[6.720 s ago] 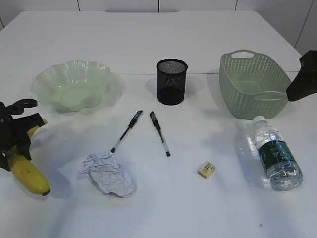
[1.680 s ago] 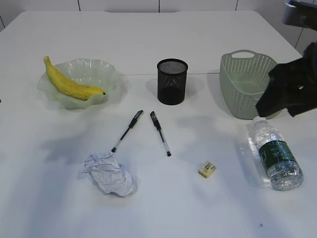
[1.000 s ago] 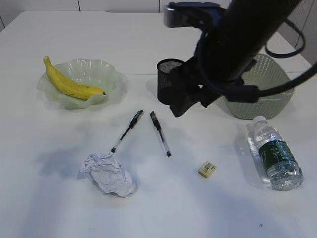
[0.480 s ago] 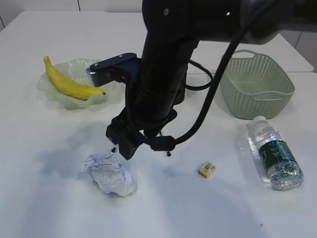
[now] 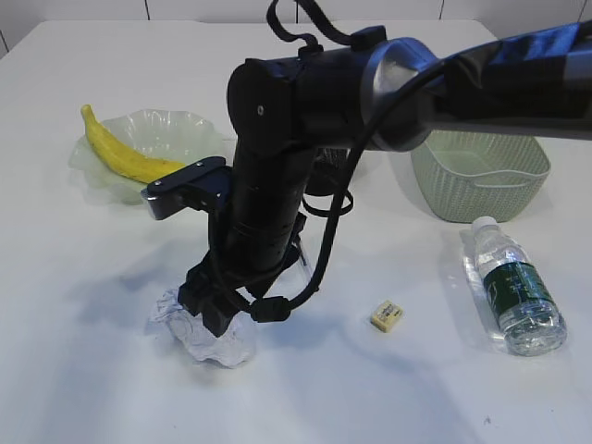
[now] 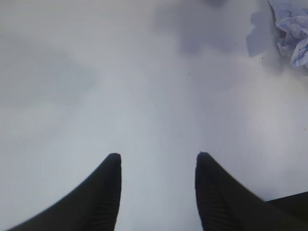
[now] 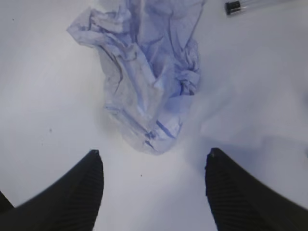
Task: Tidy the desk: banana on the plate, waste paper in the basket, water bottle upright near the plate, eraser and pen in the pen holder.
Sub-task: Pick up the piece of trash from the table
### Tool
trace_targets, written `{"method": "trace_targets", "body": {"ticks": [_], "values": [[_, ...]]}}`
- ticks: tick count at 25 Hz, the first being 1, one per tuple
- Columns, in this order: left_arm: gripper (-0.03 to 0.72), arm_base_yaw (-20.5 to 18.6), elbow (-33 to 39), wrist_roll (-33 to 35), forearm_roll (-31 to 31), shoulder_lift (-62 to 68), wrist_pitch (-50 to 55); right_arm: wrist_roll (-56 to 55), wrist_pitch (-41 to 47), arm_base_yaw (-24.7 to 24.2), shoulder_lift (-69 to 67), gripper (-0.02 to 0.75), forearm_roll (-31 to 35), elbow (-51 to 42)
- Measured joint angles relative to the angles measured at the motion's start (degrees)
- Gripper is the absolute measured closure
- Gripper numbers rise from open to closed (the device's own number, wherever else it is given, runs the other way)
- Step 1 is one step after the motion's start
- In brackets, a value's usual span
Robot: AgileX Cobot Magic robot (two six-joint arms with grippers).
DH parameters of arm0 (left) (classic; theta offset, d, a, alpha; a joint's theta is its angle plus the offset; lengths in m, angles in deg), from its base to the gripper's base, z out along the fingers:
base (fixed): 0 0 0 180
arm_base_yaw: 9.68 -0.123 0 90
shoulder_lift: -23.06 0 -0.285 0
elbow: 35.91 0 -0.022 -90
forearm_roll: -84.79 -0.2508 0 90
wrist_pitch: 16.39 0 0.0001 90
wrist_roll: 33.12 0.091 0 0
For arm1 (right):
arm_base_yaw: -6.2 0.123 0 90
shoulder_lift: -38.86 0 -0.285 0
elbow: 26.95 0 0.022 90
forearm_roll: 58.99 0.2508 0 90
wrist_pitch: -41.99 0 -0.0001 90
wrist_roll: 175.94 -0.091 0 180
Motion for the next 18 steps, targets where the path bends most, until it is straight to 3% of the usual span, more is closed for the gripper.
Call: {"method": "trace_targets", "body": {"ticks": [7, 18], "values": [[0.346, 0.0, 0.0, 0.0, 0.1, 0.0, -0.1, 1.4, -1.9, 0.0, -2.8, 0.158, 2.0, 3.9], [0.346, 0.0, 0.0, 0.0, 0.2, 0.0, -0.1, 1.4, -4.3, 0.0, -7.3, 0.148, 3.6, 5.1]]}}
